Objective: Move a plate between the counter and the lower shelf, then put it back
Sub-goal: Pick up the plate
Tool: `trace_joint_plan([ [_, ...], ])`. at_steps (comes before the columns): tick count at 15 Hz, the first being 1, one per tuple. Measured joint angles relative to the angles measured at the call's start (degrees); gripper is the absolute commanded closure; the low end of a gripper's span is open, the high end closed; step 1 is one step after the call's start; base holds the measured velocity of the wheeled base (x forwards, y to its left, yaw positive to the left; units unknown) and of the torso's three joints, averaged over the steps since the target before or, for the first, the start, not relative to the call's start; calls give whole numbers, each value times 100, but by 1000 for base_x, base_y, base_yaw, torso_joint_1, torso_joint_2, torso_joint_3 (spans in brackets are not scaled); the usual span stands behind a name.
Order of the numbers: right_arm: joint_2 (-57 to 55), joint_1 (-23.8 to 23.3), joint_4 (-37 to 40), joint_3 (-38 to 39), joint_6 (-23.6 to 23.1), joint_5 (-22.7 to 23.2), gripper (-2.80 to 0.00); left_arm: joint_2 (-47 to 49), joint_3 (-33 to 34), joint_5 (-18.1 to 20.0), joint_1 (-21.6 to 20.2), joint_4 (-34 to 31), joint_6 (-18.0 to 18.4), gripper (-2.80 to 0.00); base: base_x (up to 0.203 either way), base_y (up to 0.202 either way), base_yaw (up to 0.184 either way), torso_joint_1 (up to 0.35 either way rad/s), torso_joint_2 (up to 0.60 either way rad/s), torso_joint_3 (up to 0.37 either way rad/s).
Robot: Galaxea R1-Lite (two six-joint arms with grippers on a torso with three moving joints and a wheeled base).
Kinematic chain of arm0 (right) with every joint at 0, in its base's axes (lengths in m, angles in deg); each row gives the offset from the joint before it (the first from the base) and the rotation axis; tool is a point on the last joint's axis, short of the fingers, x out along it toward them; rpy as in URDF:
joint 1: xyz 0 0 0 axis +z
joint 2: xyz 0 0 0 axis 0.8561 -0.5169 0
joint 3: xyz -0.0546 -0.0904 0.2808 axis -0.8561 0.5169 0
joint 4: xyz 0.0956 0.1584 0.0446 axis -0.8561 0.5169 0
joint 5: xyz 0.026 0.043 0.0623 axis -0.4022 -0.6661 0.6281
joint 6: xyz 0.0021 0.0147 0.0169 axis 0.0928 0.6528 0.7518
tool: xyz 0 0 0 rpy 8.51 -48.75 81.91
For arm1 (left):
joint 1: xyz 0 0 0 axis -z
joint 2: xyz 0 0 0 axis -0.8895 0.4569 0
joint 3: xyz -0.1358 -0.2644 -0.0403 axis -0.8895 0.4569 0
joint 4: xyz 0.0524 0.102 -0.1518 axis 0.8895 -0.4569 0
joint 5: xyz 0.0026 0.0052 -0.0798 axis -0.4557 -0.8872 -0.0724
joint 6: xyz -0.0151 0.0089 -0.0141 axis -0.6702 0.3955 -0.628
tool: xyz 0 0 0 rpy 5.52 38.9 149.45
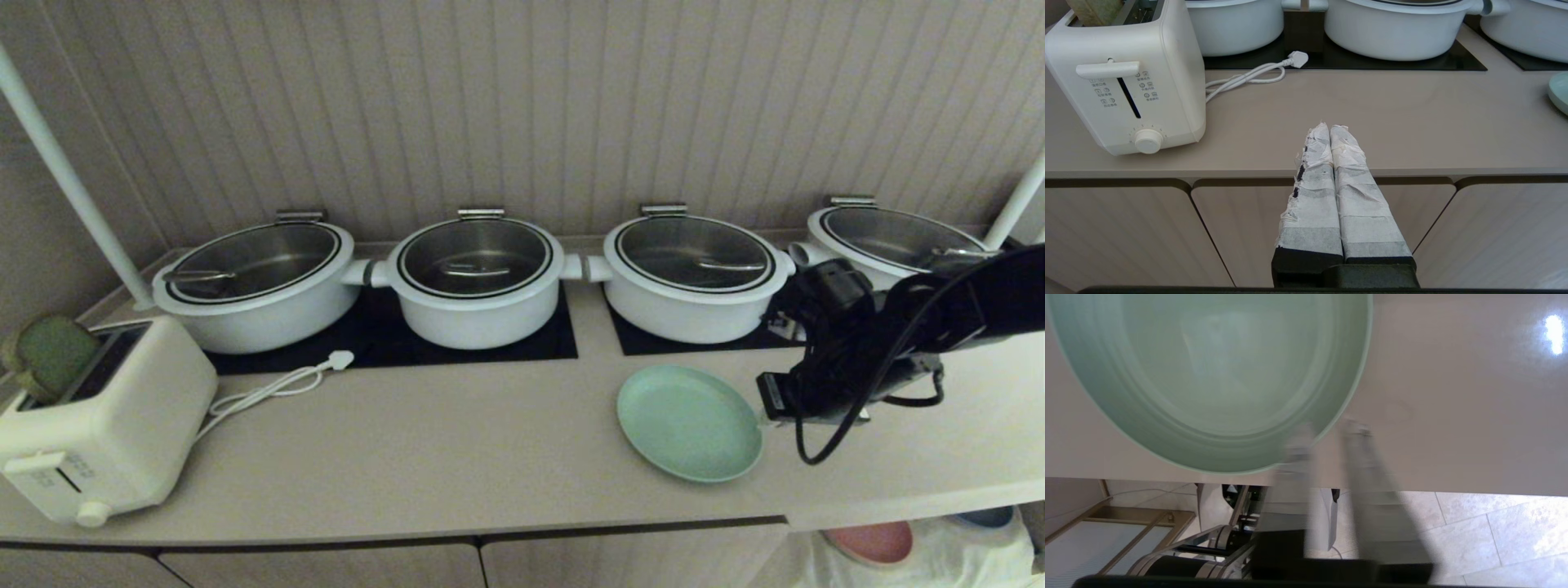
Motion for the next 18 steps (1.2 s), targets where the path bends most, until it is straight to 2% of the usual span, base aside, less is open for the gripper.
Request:
trace_joint_plan([
  [11, -130, -297, 122, 48, -27, -17, -280, 0, 0, 0, 0, 2, 0, 0, 0, 0, 0, 0, 0, 0],
  [18, -364, -328, 30, 132, -57, -32, -280, 0, 0, 0, 0, 0, 2, 0, 0, 0, 0, 0, 0, 0],
])
